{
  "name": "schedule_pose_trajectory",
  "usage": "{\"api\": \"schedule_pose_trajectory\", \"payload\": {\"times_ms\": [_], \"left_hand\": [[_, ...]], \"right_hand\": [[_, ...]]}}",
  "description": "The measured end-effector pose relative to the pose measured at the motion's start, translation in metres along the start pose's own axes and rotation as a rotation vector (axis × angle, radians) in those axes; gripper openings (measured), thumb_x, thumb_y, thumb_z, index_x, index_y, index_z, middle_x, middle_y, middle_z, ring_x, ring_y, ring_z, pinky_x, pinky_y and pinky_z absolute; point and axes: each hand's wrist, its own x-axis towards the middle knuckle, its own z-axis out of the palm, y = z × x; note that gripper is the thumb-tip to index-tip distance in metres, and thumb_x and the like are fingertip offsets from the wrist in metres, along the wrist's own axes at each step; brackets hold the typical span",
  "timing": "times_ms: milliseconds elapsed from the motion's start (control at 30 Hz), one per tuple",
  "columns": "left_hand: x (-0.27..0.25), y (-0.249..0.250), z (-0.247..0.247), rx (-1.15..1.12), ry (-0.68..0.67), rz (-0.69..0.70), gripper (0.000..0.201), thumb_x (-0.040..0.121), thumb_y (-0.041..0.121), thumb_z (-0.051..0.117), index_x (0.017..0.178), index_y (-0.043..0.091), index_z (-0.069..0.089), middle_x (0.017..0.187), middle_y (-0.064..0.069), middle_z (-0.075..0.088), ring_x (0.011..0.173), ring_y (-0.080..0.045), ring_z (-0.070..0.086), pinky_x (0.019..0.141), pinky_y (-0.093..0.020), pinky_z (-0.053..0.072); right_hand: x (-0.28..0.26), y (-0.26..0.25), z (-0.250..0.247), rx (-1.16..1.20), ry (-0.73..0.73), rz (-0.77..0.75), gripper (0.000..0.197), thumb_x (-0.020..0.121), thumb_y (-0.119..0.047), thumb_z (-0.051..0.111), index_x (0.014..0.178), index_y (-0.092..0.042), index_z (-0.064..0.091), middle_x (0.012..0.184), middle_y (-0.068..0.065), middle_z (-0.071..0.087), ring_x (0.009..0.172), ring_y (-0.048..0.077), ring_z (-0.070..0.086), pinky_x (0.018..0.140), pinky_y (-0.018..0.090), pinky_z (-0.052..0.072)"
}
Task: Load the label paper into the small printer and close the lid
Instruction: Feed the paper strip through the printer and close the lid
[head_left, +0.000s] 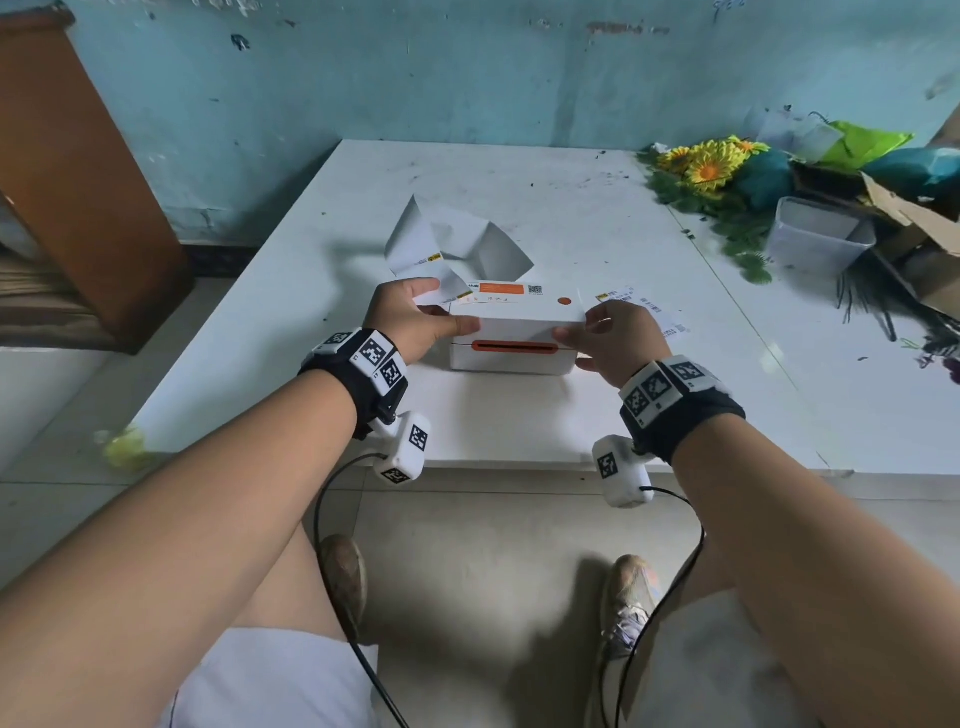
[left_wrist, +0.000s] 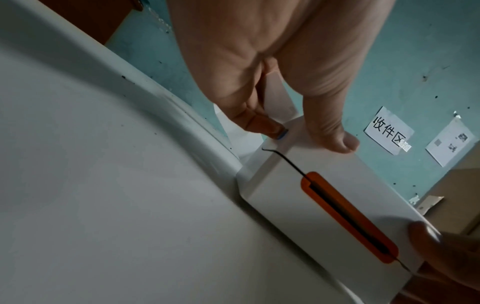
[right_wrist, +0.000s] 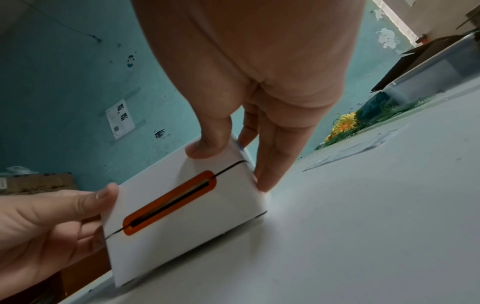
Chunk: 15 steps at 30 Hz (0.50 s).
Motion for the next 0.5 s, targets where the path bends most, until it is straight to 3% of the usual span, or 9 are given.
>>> {"api": "schedule_pose_trajectory", "payload": {"times_ms": [100, 200, 267, 367, 500], "left_hand": [[0.003, 0.003, -0.001, -0.016, -0.012, -0.013, 0.11, 0.051, 0.042, 0.103, 0.146, 0.012, 0.058, 0.119, -0.005, 0.076, 0.11, -0.017, 0.072, 0.109, -0.033, 0.052], [0.005, 0.004, 0.0, -0.028, -0.019, -0.012, 0.124, 0.036, 0.056, 0.098, 0.145, 0.011, 0.06, 0.138, -0.004, 0.068, 0.119, -0.017, 0.069, 0.112, -0.036, 0.051], [0.004, 0.005, 0.0, -0.031, -0.023, -0.011, 0.12, 0.041, 0.054, 0.099, 0.145, 0.01, 0.059, 0.146, -0.005, 0.063, 0.124, -0.017, 0.066, 0.114, -0.035, 0.048], [0.0, 0.005, 0.001, -0.029, -0.027, -0.003, 0.108, 0.059, 0.045, 0.099, 0.15, 0.009, 0.054, 0.15, -0.006, 0.06, 0.126, -0.017, 0.064, 0.116, -0.035, 0.046], [-0.007, 0.004, 0.008, -0.04, -0.016, 0.002, 0.115, 0.06, 0.053, 0.093, 0.154, 0.007, 0.047, 0.146, -0.004, 0.061, 0.124, -0.017, 0.065, 0.117, -0.039, 0.046]], "right_hand": [[0.003, -0.005, -0.001, 0.046, -0.022, 0.032, 0.039, 0.087, -0.027, 0.086, 0.107, -0.007, 0.058, 0.098, 0.005, 0.065, 0.09, 0.03, 0.074, 0.088, 0.05, 0.065], [0.003, -0.006, 0.0, -0.011, -0.047, 0.01, 0.034, 0.091, -0.031, 0.082, 0.096, -0.012, 0.053, 0.092, 0.003, 0.06, 0.099, 0.038, 0.075, 0.088, 0.053, 0.064], [0.0, -0.007, 0.0, -0.041, -0.068, 0.005, 0.037, 0.088, -0.039, 0.08, 0.09, -0.018, 0.05, 0.092, 0.006, 0.063, 0.095, 0.04, 0.076, 0.088, 0.059, 0.063], [0.0, -0.005, 0.001, -0.015, -0.096, 0.022, 0.046, 0.077, -0.052, 0.073, 0.101, -0.02, 0.05, 0.1, 0.012, 0.068, 0.096, 0.041, 0.077, 0.089, 0.063, 0.061], [0.0, -0.003, 0.004, 0.01, -0.102, 0.041, 0.048, 0.092, -0.051, 0.068, 0.117, -0.018, 0.045, 0.121, 0.018, 0.067, 0.101, 0.041, 0.075, 0.086, 0.059, 0.064]]}}
